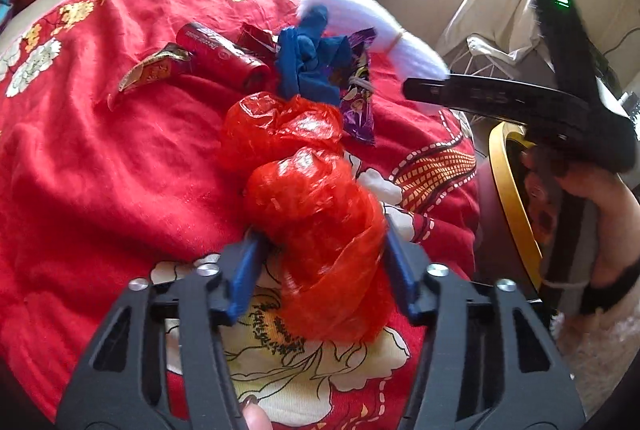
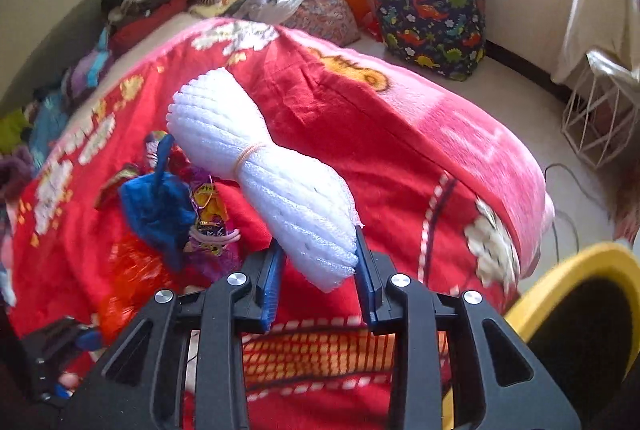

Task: Collect trash
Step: 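Grasp the red plastic bag with the left gripper while the right grasps the white bubble-wrap roll, then carry the red bag and bubble-wrap roll with both grippers over the yellow bin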

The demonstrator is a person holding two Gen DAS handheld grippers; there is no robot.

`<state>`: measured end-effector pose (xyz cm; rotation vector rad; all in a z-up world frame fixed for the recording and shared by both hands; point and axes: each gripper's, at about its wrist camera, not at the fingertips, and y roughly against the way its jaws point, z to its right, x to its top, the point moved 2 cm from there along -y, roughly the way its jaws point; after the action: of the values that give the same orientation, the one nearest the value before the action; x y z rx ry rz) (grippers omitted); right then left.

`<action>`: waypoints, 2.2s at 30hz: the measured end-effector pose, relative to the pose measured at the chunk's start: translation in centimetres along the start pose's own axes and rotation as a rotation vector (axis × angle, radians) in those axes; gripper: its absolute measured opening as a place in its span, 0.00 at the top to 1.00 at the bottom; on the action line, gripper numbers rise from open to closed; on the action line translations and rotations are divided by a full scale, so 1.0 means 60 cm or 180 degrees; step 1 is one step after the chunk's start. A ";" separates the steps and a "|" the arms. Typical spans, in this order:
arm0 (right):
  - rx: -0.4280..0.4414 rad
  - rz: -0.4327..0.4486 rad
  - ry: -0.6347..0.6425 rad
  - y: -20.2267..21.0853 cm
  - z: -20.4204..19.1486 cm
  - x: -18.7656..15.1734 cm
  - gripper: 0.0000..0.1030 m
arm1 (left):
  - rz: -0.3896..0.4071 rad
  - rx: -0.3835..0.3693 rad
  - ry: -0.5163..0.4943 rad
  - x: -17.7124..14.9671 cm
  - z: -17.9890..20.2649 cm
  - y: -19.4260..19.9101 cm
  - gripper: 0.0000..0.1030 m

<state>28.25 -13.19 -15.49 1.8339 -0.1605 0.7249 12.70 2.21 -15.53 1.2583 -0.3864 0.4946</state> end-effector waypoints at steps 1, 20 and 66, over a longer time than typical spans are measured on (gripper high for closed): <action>0.0033 0.0033 -0.0068 0.010 0.002 -0.005 0.71 | -0.0002 -0.0006 0.0006 0.000 0.000 0.000 0.64; 0.0178 0.0443 -0.0693 0.140 0.039 -0.087 0.71 | 0.0559 -0.0173 0.0090 0.039 0.013 0.103 0.80; -0.0062 0.0887 -0.0999 0.294 0.130 -0.163 0.71 | 0.0744 -0.0568 -0.0487 0.039 0.178 0.135 0.80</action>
<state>15.72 -29.26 -8.23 1.9186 -0.6356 0.6167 10.05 -5.92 -4.91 1.0860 -0.6977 0.5506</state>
